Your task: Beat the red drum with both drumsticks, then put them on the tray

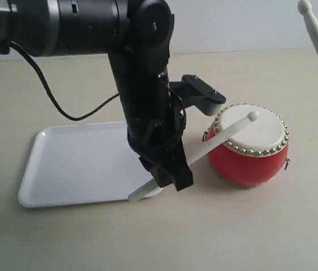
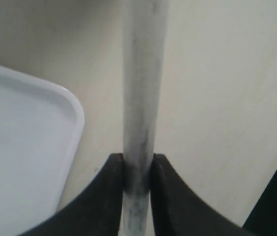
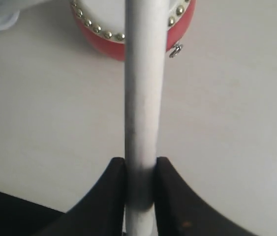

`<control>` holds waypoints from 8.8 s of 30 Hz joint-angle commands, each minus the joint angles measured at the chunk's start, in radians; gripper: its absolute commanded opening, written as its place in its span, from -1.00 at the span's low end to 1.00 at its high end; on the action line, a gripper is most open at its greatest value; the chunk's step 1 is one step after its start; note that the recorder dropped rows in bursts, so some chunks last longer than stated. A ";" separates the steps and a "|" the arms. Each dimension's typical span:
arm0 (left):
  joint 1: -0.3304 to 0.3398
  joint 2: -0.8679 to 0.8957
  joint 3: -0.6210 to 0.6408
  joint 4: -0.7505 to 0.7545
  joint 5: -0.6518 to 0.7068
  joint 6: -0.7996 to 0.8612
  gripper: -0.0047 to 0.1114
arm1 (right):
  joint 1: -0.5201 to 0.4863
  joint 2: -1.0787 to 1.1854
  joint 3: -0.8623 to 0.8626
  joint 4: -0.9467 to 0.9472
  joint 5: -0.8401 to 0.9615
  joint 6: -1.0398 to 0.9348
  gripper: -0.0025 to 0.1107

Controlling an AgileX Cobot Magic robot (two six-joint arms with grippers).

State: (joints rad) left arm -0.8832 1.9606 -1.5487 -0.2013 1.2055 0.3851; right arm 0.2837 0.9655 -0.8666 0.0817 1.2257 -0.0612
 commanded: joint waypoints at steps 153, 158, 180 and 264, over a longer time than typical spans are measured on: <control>0.634 -1.310 0.874 -0.044 -0.214 -0.237 -0.92 | 0.548 1.323 -0.885 -0.240 -0.235 -0.710 -0.96; 0.634 -1.310 0.874 -0.044 -0.214 -0.231 -0.92 | 0.548 1.323 -0.885 -0.240 -0.249 -0.695 -0.96; 0.615 -1.310 0.874 -0.038 -0.209 -0.229 -0.92 | 0.548 1.323 -0.885 -0.232 -0.226 -0.695 -0.69; 0.615 -1.308 1.182 -0.450 -0.622 -0.105 -0.79 | 0.624 1.103 -0.885 1.044 -0.262 -0.936 -0.96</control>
State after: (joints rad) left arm -0.2621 0.6538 -0.3603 -0.6446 0.5984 0.2510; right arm 0.9057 2.0744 -1.7455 1.1000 0.9318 -0.9957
